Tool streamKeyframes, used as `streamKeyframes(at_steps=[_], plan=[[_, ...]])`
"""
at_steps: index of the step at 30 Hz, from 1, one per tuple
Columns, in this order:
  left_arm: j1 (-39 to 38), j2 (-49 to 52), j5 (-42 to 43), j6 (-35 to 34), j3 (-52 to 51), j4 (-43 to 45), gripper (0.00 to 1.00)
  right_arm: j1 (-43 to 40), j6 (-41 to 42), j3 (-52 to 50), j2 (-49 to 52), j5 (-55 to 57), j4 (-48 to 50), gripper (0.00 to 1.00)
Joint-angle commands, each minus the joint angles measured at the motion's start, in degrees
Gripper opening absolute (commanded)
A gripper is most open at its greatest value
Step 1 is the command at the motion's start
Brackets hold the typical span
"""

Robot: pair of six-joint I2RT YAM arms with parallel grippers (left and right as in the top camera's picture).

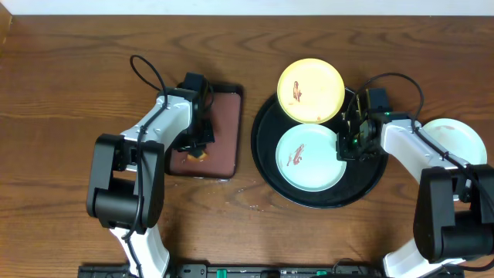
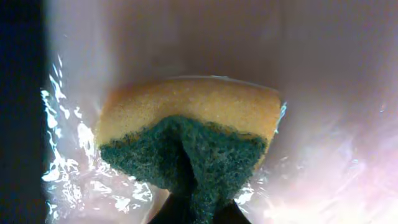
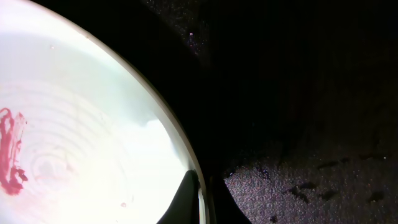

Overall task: Clean dirty plates on tray and stack at the side
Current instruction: 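Dip the sponge in the tray water with the left gripper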

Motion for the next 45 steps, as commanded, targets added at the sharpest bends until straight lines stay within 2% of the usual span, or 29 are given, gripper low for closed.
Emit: streamKeyframes(at_steps=[1, 2, 3, 4, 6, 7, 11, 16, 20, 21, 22, 23, 28, 29, 30, 32, 34, 38, 41, 45], plan=[[-0.5, -2.6, 6.1, 0.6, 0.8, -1.7, 0.08, 0.3, 0.3, -0.5, 2.2, 3.3, 0.4, 0.01], [-0.5, -4.0, 6.0, 1.1, 0.8, -1.8, 0.12, 0.3, 0.3, -0.5, 2.2, 3.3, 0.3, 0.01], [-0.5, -5.5, 6.0, 1.6, 0.8, -1.8, 0.33, 0.3, 0.3, -0.5, 2.2, 3.3, 0.3, 0.01], [-0.5, -6.7, 5.9, 1.9, 0.8, -1.8, 0.46, 0.3, 0.3, -0.5, 2.2, 3.3, 0.3, 0.01], [-0.5, -8.5, 4.6, 2.0, 0.8, -1.6, 0.56, 0.3, 0.3, -0.5, 2.2, 3.3, 0.3, 0.01], [-0.5, -8.9, 3.5, 2.0, 0.8, -1.3, 0.58, 0.3, 0.3, -0.5, 2.2, 3.3, 0.3, 0.01], [-0.5, -8.3, -1.2, 2.0, 0.0, 0.2, 0.58, 0.4, 0.3, -0.5, 2.2, 3.3, 0.3, 0.01], [-0.5, -5.1, -1.3, 1.2, -2.9, 5.4, 0.57, 0.4, 0.3, -0.5, 2.2, 3.3, 0.3, 0.01], [-0.5, -1.0, -0.6, 0.9, -3.4, 6.8, 0.41, 0.4, 0.3, -0.5, 2.2, 2.6, 0.3, 0.01], [-0.5, -0.3, -0.2, 0.9, -3.4, 6.9, 0.29, 0.4, 0.3, -0.5, 2.2, 2.4, 0.3, 0.01], [-0.5, 0.0, 0.0, 0.9, -3.4, 7.0, 0.13, 0.4, 0.3, -0.5, 2.2, 2.4, 0.3, 0.01], [-0.5, 0.0, 0.8, 1.0, -3.4, 7.0, 0.08, 0.4, 0.3, -0.5, 2.2, 2.4, 0.3, 0.01], [-0.5, -2.8, 4.0, 1.9, -0.2, 4.3, 0.07, 0.4, 0.3, -0.5, 2.2, 2.4, 0.2, 0.01], [-0.6, -3.8, 4.1, 2.1, 0.6, 3.7, 0.08, 0.4, 0.3, -0.5, 2.2, 2.4, 0.2, 0.01], [-0.5, -4.8, 4.1, 2.5, 1.4, 3.2, 0.13, 0.4, 0.3, -0.5, 2.2, 2.4, 0.2, 0.01], [-0.5, -7.1, 4.1, 2.7, 2.2, 2.8, 0.51, 0.4, 0.3, -0.5, 2.2, 2.4, 0.2, 0.01], [-0.5, -9.3, 4.1, 2.7, 2.3, 2.3, 0.62, 0.4, 0.3, -0.5, 2.2, 2.4, 0.3, 0.01], [-0.6, -11.7, 4.1, 2.2, 2.3, -2.0, 0.63, 0.4, 0.3, -0.5, 2.2, 2.4, 0.2, 0.01], [-0.7, -11.0, 4.2, -1.3, 1.3, -5.9, 0.63, 0.4, 0.3, -0.5, 2.2, 2.4, 0.2, 0.01], [-1.1, -9.3, 6.4, -4.6, -3.3, -5.7, 0.63, 0.4, 0.3, -0.5, 2.2, 2.4, 0.4, 0.01]])
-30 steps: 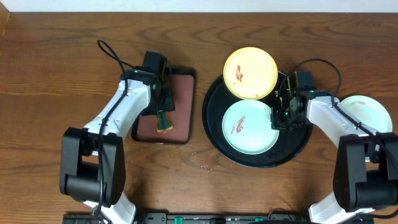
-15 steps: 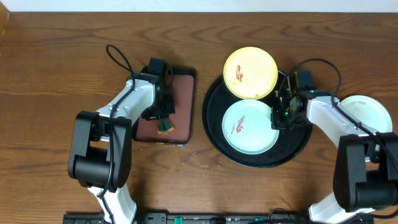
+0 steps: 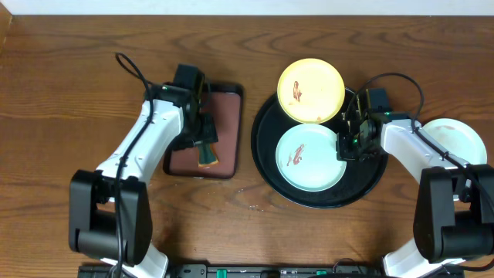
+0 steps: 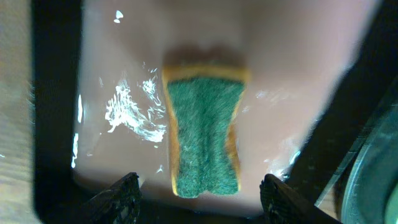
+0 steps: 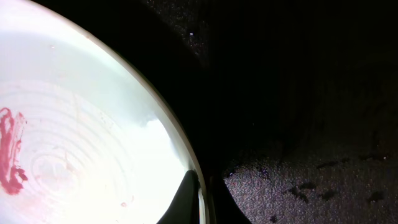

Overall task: Clean dirty plates on tray and stack at the side
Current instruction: 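Dip the sponge in the tray water with the left gripper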

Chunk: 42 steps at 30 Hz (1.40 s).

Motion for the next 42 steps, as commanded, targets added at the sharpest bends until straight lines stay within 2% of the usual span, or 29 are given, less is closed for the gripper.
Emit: streamKeyframes(at_steps=[1, 4, 7, 11, 12, 19, 21, 24, 25, 29, 32, 35, 38, 41, 42], plan=[[-0.6, 2.5, 3.3, -3.6, -4.6, 1.1, 0.63, 0.4, 0.3, -0.5, 2.2, 2.5, 0.4, 0.01], [-1.1, 3.7, 6.0, -3.5, -8.6, 6.1, 0.61, 0.4, 0.3, -0.5, 2.2, 2.5, 0.4, 0.01], [-1.2, 4.2, 5.9, -3.5, -11.1, 9.4, 0.50, 0.4, 0.3, -0.5, 2.2, 2.5, 0.4, 0.01], [-1.2, 4.2, 3.6, -2.5, -11.5, 10.6, 0.14, 0.4, 0.3, -0.5, 2.2, 2.4, 0.4, 0.01], [-1.1, 4.2, 2.4, -2.1, -11.3, 10.7, 0.08, 0.4, 0.3, -0.5, 2.2, 2.5, 0.4, 0.01], [-0.5, 3.8, 0.0, 2.5, -5.0, 6.7, 0.08, 0.4, 0.3, -0.5, 2.2, 2.4, 0.4, 0.01], [-0.5, 3.7, -1.1, 3.7, -2.7, 5.6, 0.17, 0.4, 0.3, -0.5, 2.2, 2.4, 0.4, 0.01], [-0.5, 3.7, -1.7, 4.8, -1.2, 5.4, 0.42, 0.4, 0.3, -0.5, 2.2, 2.4, 0.3, 0.01], [-0.5, 3.7, -1.7, 4.8, -1.2, 5.7, 0.47, 0.4, 0.3, -0.5, 2.2, 2.4, 0.3, 0.01], [-0.5, 3.7, -1.7, 4.8, -2.3, 7.5, 0.49, 0.4, 0.3, -0.5, 2.2, 2.4, 0.4, 0.01], [-0.5, 4.1, -1.7, 4.7, -3.7, 9.5, 0.49, 0.4, 0.3, -0.5, 2.2, 2.4, 0.4, 0.01], [-0.5, 5.2, -1.6, 4.7, -4.7, 11.6, 0.41, 0.4, 0.3, -0.5, 2.2, 2.4, 0.4, 0.01], [-0.6, 7.9, -1.7, 3.4, -5.8, 14.7, 0.25, 0.4, 0.3, -0.5, 2.2, 2.4, 0.5, 0.01], [-0.6, 10.2, -1.6, 2.3, -5.9, 15.1, 0.19, 0.4, 0.3, -0.5, 2.2, 2.4, 0.4, 0.01], [-0.6, 10.7, -1.6, 2.3, -5.9, 15.1, 0.08, 0.4, 0.3, -0.5, 2.2, 2.0, 0.4, 0.01]])
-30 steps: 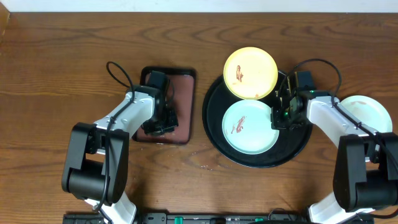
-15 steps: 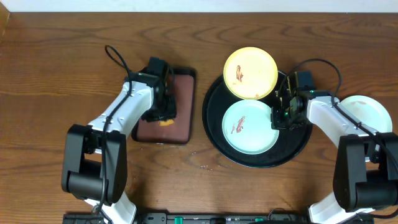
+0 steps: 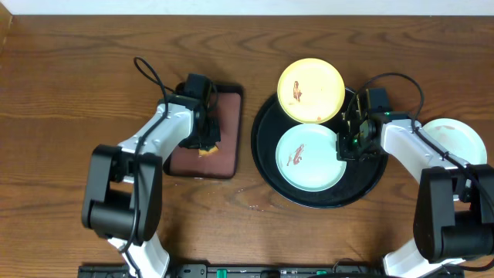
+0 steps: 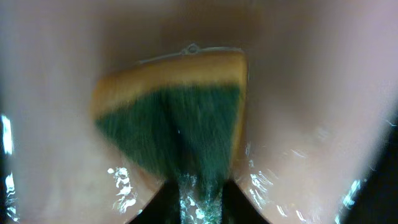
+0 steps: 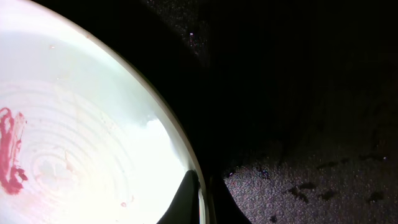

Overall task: Clean dirty plates on tray and stack at the side
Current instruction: 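Dip the sponge in the tray water with the left gripper, then scrub the pale green plate with the sponge while right gripper holds rim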

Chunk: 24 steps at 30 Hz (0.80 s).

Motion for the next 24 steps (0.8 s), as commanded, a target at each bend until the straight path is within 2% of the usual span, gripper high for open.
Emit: streamKeyframes(at_steps=[1, 5, 10, 14, 19, 24], plan=[[0.2, 3.1, -0.4, -0.5, -1.3, -0.2, 0.08, 0.4, 0.3, -0.5, 2.2, 1.8, 0.4, 0.01], [0.2, 1.8, -0.4, -0.4, -0.4, -2.0, 0.08, 0.4, 0.3, -0.5, 2.2, 1.6, 0.5, 0.01], [0.2, -2.7, 0.1, -0.3, 4.1, -8.5, 0.07, 0.4, 0.3, -0.5, 2.2, 1.6, 0.7, 0.01], [-0.2, -7.5, 5.9, 0.2, 7.8, -11.5, 0.07, 0.4, 0.8, -0.5, 2.2, 1.7, 1.3, 0.01], [-3.9, -11.9, 14.2, -2.9, 8.6, -8.3, 0.08, 0.4, 2.3, -0.5, 2.2, 1.6, 2.2, 0.01], [-12.5, -10.6, 15.0, -7.1, 8.6, -1.7, 0.07, 1.1, 2.6, -0.5, 2.2, 1.6, 2.6, 0.01]])
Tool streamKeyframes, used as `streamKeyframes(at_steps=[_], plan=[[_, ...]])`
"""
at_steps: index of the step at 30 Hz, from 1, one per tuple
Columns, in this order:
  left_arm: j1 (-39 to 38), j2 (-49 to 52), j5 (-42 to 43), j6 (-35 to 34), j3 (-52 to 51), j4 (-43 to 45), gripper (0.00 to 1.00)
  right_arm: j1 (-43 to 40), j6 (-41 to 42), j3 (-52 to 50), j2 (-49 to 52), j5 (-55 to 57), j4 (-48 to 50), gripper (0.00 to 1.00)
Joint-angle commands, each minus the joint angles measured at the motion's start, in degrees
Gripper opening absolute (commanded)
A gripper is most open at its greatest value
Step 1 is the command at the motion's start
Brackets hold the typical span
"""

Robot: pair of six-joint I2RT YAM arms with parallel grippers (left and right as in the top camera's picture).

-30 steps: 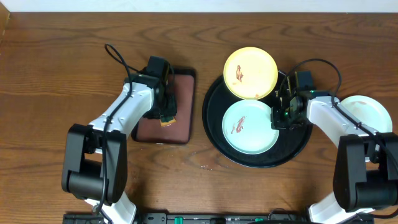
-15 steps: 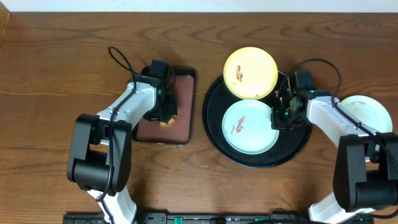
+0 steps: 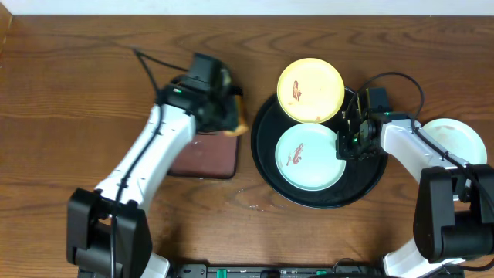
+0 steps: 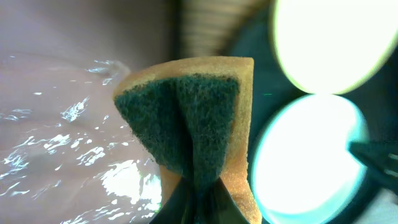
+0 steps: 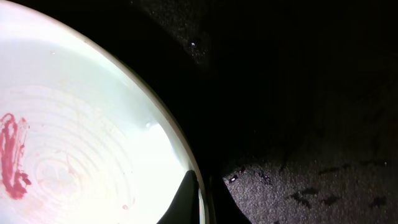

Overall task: Clean dirty plates on tray and stack at the side
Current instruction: 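Scrub the pale green plate with the sponge while right gripper holds rim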

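Observation:
My left gripper (image 3: pixel 231 108) is shut on a yellow sponge with a green scouring face (image 4: pixel 193 118). It holds the sponge raised over the right edge of the brown water tray (image 3: pixel 204 158), beside the black round tray (image 3: pixel 370 185). On the black tray lie a yellow plate (image 3: pixel 311 90) and a pale plate (image 3: pixel 310 157), each with a red smear. My right gripper (image 5: pixel 202 186) is shut on the pale plate's (image 5: pixel 74 143) right rim; one finger is on top and one underneath.
A clean white plate (image 3: pixel 455 139) sits on the table right of the black tray, partly under my right arm. The brown tray holds a film of water (image 4: pixel 74 155). A few drops lie on the wood (image 3: pixel 251 202) in front of the trays.
My left gripper held the sponge down in the brown tray's water. Now it holds it lifted at that tray's upper right edge, close to the black tray. The right gripper has not moved.
My left gripper pressed the sponge into the water tray, then stood open above the sponge lying flat there, then was shut on it again. Now it carries it beside the plates. My right gripper has kept hold of the pale plate's rim throughout.

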Motion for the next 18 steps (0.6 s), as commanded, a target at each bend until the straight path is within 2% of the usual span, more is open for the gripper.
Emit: streamKeyframes(at_steps=[1, 8, 18], plan=[[-6.3, 2.3, 3.2, -4.1, 0.3, 3.0, 0.07, 1.1, 1.9, -0.5, 2.2, 1.9, 1.4, 0.01], [-16.0, 9.8, 3.2, -8.7, 0.3, 13.8, 0.07, 2.2, 1.9, -0.5, 2.2, 1.9, 1.4, 0.01], [-21.8, 18.4, 4.4, -12.0, 0.3, 24.9, 0.07, 2.6, 1.9, -0.5, 2.2, 1.9, 1.3, 0.01]])
